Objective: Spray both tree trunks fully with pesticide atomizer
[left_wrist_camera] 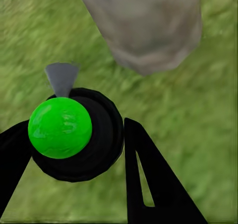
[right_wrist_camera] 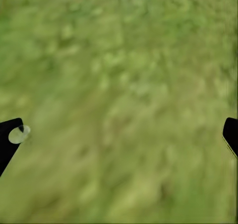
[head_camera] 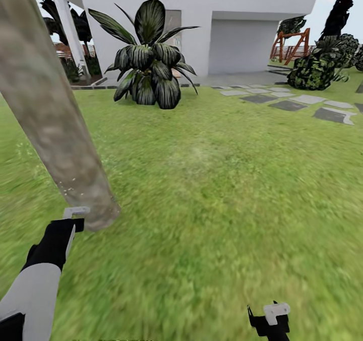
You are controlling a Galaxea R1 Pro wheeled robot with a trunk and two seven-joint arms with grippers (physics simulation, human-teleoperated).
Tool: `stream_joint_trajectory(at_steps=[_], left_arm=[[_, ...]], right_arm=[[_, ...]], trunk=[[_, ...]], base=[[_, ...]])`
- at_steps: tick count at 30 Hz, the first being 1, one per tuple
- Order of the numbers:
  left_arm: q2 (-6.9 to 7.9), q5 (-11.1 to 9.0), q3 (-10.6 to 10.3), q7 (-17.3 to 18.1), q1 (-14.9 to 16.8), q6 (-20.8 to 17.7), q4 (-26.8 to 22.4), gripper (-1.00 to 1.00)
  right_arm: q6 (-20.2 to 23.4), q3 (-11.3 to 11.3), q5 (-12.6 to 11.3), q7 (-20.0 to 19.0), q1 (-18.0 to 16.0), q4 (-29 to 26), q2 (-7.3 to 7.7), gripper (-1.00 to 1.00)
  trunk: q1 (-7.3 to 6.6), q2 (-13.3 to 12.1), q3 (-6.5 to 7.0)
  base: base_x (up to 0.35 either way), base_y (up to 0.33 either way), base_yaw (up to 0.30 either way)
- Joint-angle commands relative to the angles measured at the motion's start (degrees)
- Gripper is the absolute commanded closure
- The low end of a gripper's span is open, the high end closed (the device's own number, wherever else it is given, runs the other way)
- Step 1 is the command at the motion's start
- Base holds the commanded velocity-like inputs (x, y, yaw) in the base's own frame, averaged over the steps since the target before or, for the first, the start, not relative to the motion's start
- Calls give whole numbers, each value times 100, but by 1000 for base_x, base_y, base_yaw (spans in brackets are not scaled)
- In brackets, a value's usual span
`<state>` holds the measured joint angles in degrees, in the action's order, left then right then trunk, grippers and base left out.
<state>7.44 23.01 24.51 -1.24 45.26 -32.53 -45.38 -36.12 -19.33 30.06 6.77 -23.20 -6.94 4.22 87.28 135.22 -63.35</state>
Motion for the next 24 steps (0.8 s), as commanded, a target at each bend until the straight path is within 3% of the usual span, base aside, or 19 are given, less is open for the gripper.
stream_joint_trajectory(at_steps=[1, 10, 13, 14, 15, 18, 20, 24], left_arm=[[2, 9, 0, 1, -1, 1, 1, 100], [-21, -14, -48, 1, 4, -9, -53, 100], [-29, -28, -304, 13, 68, -33, -94, 100], [-43, -32, -496, 33, 105, -69, -103, 100], [-121, -36, -607, 45, 123, -95, -117, 100], [-304, -34, -682, 64, 353, -280, -340, 100], [-243, -39, -660, 83, 608, -629, -498, 100], [443, -51, -628, 295, 662, -699, -525, 100]], right_arm=[[0, 0, 0, 0, 0, 0, 0, -100], [-1, 0, 0, 0, 0, 0, 0, -100], [-1, 0, 0, 0, 0, 0, 0, -100], [-1, 0, 0, 0, 0, 0, 0, -100], [-1, 0, 0, 0, 0, 0, 0, -100], [0, 0, 0, 0, 0, 0, 0, -100], [-1, 0, 0, 0, 0, 0, 4, -100], [-1, 0, -2, 0, 0, 0, 9, -100]], trunk=[[0, 0, 0], [0, 0, 0], [0, 0, 0], [0, 0, 0], [0, 0, 0], [0, 0, 0], [0, 0, 0], [0, 0, 0]], base=[[41, -273, 255], [1, -247, 274], [-35, -32, 140], [-5, -5, 21], [-2, -2, 8], [-1, -1, 3], [0, 0, 0], [0, 0, 0]])
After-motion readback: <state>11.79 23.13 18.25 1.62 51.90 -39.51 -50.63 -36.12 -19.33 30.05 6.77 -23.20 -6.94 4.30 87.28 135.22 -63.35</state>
